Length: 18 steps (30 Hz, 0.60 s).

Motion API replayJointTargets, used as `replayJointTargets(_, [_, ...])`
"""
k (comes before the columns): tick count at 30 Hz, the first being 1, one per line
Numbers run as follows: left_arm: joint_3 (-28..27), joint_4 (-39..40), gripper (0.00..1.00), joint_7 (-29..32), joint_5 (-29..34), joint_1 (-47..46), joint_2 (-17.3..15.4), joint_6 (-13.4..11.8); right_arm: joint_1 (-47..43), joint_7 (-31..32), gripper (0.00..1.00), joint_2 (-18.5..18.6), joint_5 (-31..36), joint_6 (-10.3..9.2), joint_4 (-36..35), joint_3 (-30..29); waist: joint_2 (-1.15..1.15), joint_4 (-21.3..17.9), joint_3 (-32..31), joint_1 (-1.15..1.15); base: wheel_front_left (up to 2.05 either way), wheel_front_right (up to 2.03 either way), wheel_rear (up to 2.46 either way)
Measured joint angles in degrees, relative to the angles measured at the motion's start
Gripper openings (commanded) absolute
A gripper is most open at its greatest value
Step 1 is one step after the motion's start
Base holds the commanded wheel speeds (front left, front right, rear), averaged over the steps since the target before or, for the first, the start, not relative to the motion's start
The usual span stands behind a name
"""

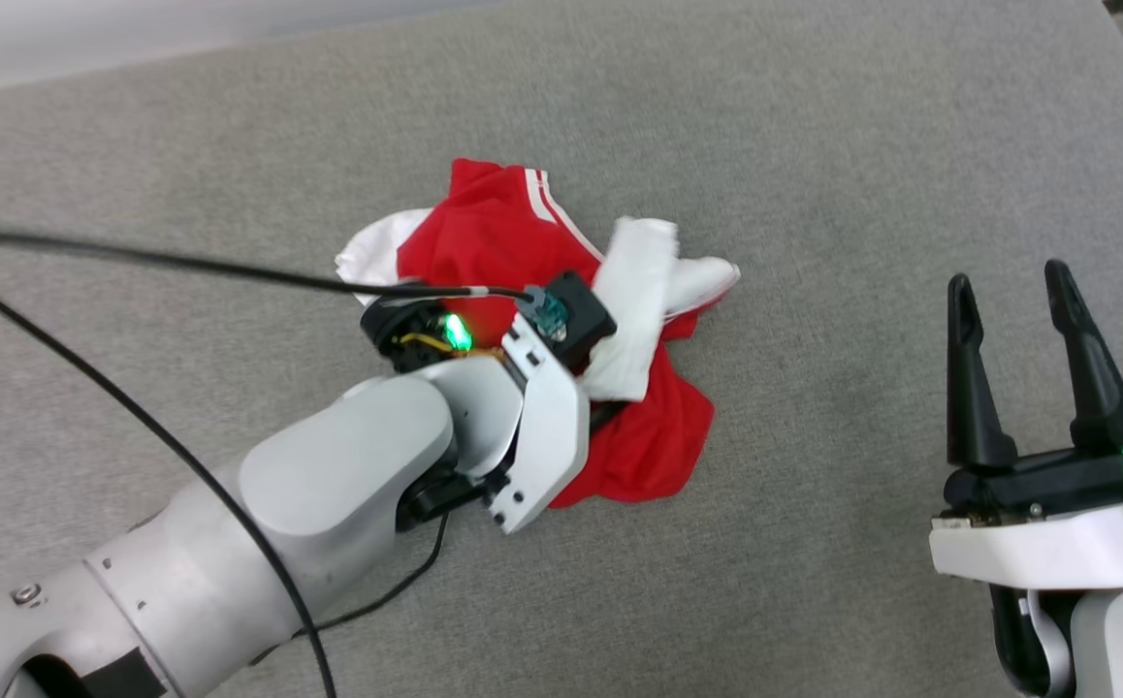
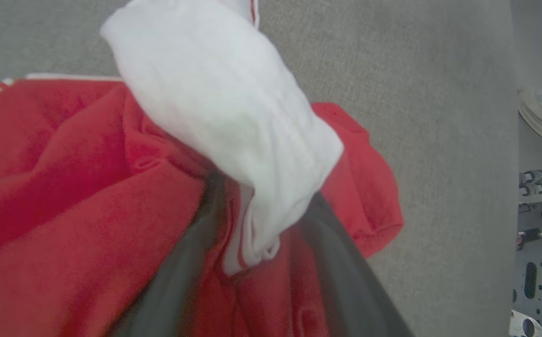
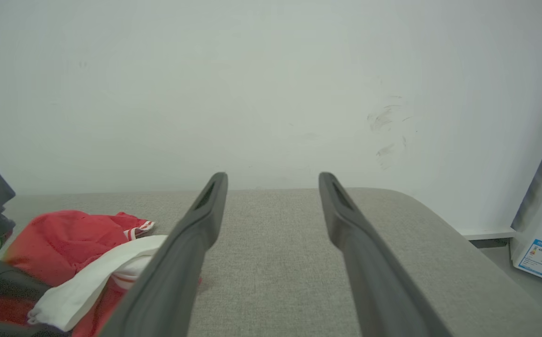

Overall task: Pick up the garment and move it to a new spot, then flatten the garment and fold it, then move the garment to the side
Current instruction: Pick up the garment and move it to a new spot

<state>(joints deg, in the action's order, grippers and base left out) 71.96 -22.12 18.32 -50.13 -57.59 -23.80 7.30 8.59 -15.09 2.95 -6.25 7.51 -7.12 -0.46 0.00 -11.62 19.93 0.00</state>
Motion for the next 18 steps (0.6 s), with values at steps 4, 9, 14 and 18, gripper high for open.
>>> replayJointTargets(4, [-2.09, 0.57, 1.00, -6.93, 2.30, -0.87, 0.73, -1.88, -1.29, 0.00, 1.00, 0.00, 0.73, 0.00, 0.47, -0.19, 0.00, 0.87, -2.31, 0.00, 0.00, 0.00, 0.00])
replayJointTargets(9, [-6.33, 4.65, 1.00, -14.85, 2.61, -0.51, 0.00, -5.84, -2.71, 0.00, 1.00, -0.01, 1.22, 0.00, 0.91, -0.30, 0.00, 2.59, -5.57, 0.00, 0.00, 0.00, 0.00])
replayJointTargets(14, [-9.65, 8.95, 1.00, -21.32, 4.34, 2.51, -3.34, -12.22, -3.52, 0.00, 1.00, -0.02, 1.77, 0.00, 1.05, -0.65, 0.00, 4.88, -8.21, 0.00, 0.00, 0.00, 0.00])
replayJointTargets(18, [-12.73, 11.33, 1.00, -28.51, 5.89, 6.89, -5.84, -19.05, -4.55, 0.00, 1.00, -0.02, 2.18, 0.00, 1.30, -0.96, 0.00, 6.80, -9.65, 0.00, 0.00, 0.00, 0.00])
